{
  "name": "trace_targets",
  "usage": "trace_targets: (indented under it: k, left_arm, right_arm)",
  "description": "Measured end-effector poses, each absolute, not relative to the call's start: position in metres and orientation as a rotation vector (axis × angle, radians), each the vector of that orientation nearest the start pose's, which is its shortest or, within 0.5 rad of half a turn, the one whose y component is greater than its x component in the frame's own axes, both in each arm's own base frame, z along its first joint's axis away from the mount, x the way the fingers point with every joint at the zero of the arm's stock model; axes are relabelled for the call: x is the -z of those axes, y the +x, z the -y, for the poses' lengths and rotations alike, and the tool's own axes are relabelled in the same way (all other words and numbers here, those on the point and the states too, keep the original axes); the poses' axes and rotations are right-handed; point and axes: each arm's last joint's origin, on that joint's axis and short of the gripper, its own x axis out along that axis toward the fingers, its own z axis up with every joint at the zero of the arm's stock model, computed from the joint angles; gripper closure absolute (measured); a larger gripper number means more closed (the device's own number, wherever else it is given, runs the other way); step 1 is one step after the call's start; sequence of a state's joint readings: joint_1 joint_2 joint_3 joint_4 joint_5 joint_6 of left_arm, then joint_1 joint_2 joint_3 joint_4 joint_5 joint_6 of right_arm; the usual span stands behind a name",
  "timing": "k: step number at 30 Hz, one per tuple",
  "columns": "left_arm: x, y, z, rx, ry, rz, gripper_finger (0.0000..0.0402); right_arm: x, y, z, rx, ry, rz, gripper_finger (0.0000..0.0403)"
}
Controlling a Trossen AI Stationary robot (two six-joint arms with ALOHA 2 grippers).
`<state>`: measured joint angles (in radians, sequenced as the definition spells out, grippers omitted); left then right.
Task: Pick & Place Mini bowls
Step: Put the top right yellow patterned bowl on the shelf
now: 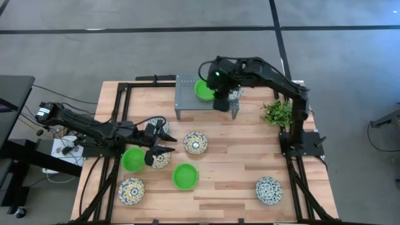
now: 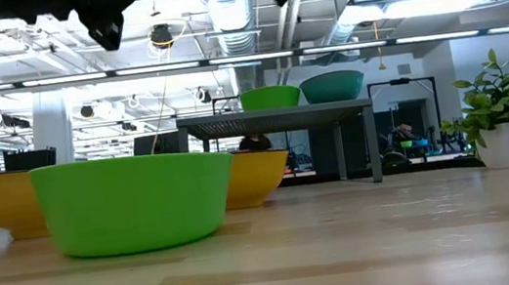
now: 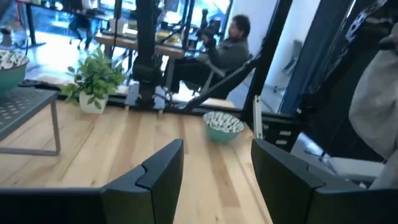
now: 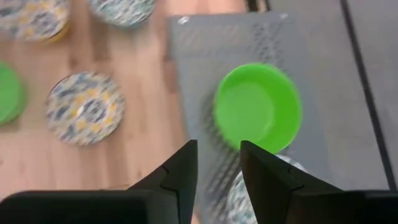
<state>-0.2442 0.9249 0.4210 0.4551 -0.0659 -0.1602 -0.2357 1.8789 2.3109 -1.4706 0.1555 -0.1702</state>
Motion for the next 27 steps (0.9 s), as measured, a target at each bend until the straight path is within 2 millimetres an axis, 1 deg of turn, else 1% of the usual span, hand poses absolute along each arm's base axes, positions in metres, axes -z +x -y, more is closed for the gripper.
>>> trace_targets:
  k: [2, 5, 8, 9, 11, 14, 17, 19, 21, 25, 27]
  left_arm:
    - [-0.249, 0.198, 0.045, 0.158, -0.127, -0.121, 0.0211]
    - [-0.254, 0.201, 0.04, 0.097, -0.11, -0.224, 0.0211]
    - [-0.26, 0.202, 0.034, 0.057, -0.106, -0.269, 0.0211]
    - [-0.261, 0.202, 0.032, 0.049, -0.104, -0.28, 0.0211]
    - [-0.262, 0.202, 0.03, 0.047, -0.099, -0.303, 0.0211]
    - [-0.26, 0.205, 0.027, 0.053, -0.1, -0.324, 0.0211]
    - [-0.25, 0.213, 0.025, 0.07, -0.084, -0.375, 0.0211]
    - [-0.24, 0.221, 0.023, 0.064, -0.066, -0.429, 0.0211]
    - [-0.23, 0.231, 0.021, 0.051, -0.048, -0.486, 0.0211]
    - [-0.219, 0.255, 0.017, 0.082, -0.047, -0.56, 0.0211]
    - [-0.213, 0.267, 0.015, 0.109, -0.064, -0.613, 0.0211]
  right_arm:
    - [-0.429, 0.329, 0.075, 0.254, -0.097, -1.085, 0.029]
    - [-0.423, 0.321, 0.062, 0.241, -0.081, -1.103, 0.0295]
    - [-0.412, 0.312, 0.053, 0.224, -0.07, -1.091, 0.03]
    - [-0.406, 0.308, 0.05, 0.205, -0.055, -1.091, 0.0301]
    - [-0.39, 0.301, 0.044, 0.155, -0.019, -1.07, 0.0302]
    - [-0.359, 0.288, 0.035, 0.095, 0.022, -1.007, 0.0301]
    - [-0.327, 0.272, 0.026, 0.088, 0.054, -0.933, 0.0301]
    - [-0.306, 0.262, 0.02, 0.089, 0.078, -0.893, 0.0301]
    - [-0.289, 0.255, 0.014, 0.083, 0.093, -0.817, 0.0301]
    - [-0.261, 0.248, 0.003, 0.038, 0.089, -0.658, 0.0301]
    - [-0.249, 0.245, -0.002, 0.019, 0.083, -0.611, 0.0301]
